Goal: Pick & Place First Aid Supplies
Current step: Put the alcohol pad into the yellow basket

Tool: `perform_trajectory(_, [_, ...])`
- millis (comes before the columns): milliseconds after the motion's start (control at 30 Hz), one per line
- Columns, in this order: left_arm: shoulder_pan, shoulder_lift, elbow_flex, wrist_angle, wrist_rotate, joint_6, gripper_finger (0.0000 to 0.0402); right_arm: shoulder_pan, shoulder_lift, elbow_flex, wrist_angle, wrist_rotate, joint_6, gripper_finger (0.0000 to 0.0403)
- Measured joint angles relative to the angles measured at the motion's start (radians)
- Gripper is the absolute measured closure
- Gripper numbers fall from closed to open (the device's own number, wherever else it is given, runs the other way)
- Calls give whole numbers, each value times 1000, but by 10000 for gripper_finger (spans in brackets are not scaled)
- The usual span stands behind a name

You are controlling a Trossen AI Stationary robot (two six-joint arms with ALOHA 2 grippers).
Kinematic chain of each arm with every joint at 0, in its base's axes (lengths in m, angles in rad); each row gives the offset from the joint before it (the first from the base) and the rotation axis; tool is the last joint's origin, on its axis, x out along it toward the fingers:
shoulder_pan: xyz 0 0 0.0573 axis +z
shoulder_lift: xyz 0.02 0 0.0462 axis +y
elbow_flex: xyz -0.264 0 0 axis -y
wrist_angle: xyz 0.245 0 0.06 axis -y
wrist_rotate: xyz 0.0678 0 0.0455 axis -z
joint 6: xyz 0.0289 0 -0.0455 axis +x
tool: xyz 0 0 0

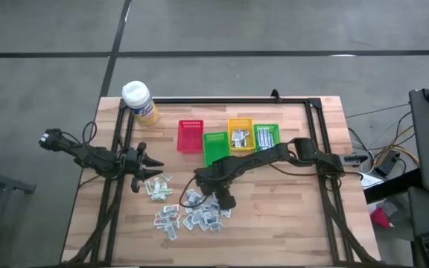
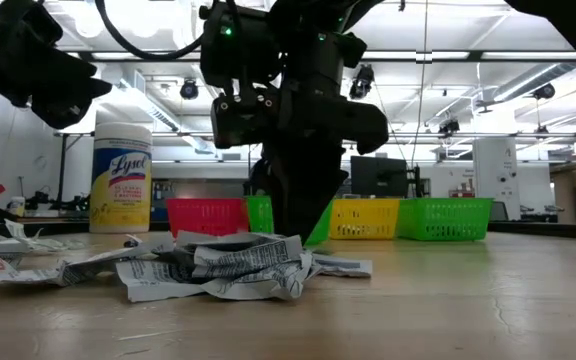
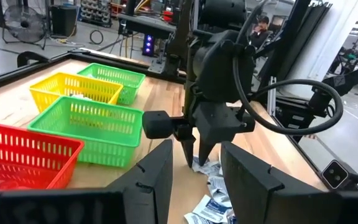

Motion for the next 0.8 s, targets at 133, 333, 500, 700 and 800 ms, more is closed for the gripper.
perform_trajectory(133, [0, 0, 0, -4, 0, -1, 271, -1, 0, -1, 0, 8, 2, 331])
perform_trajectory(333, [0, 0, 0, -4, 0, -2, 271, -2, 0, 6, -9, 12, 3, 355])
perform_trajectory(500, [0, 0, 0, -4, 0, -7, 271, -2, 2, 38, -41, 21, 2, 367])
perform_trajectory(700, [0, 0, 0, -4, 0, -7, 271, -3, -8, 102, -138, 27, -20, 382])
perform_trajectory(800, [0, 0, 0, -4, 0, -7, 271, 0, -9, 134, -193, 31, -28, 391])
